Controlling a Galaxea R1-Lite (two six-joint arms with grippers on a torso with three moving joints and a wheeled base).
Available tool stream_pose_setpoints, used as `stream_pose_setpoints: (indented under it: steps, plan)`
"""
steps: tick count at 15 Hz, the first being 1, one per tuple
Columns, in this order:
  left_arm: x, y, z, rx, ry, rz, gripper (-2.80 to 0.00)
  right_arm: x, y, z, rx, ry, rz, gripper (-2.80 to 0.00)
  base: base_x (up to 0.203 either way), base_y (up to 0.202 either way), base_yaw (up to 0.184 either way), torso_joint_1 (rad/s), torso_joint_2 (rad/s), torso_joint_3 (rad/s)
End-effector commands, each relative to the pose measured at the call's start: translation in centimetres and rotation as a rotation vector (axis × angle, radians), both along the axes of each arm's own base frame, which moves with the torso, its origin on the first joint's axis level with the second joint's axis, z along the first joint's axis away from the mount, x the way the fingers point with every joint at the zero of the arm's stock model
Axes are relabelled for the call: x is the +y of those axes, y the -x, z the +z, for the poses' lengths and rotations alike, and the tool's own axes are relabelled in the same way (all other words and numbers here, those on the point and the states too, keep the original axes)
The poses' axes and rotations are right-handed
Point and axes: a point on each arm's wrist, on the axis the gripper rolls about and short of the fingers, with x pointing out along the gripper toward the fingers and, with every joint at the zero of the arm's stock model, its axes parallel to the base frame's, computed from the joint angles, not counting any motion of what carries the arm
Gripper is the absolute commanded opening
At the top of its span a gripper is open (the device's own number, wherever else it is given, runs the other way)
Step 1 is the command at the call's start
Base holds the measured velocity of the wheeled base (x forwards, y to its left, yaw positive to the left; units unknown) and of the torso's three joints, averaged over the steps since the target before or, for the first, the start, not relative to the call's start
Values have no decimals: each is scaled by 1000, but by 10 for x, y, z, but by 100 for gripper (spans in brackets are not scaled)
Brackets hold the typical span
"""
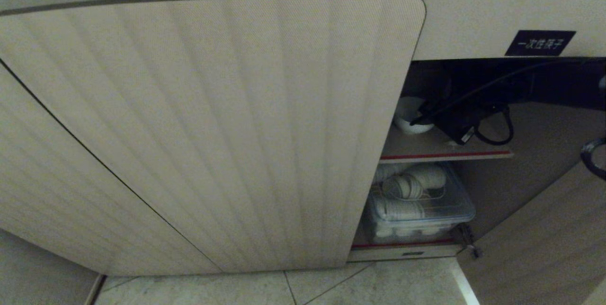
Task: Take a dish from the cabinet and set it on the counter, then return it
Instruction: Put it back into the cabinet
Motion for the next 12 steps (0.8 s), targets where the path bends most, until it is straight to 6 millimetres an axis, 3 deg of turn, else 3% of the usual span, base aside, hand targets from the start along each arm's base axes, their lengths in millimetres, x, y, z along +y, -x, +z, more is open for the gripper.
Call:
stream_pose_setpoints:
  steps: [1, 12]
  plan:
    - [0, 0, 0, -1, 0, 0, -280, 1, 0, -1, 3, 38, 15, 0, 0, 0, 0, 0, 0, 0]
    - [0, 0, 0, -1, 0, 1, -280, 8, -2, 0, -66, 223, 72, 0, 0, 0, 0, 0, 0, 0]
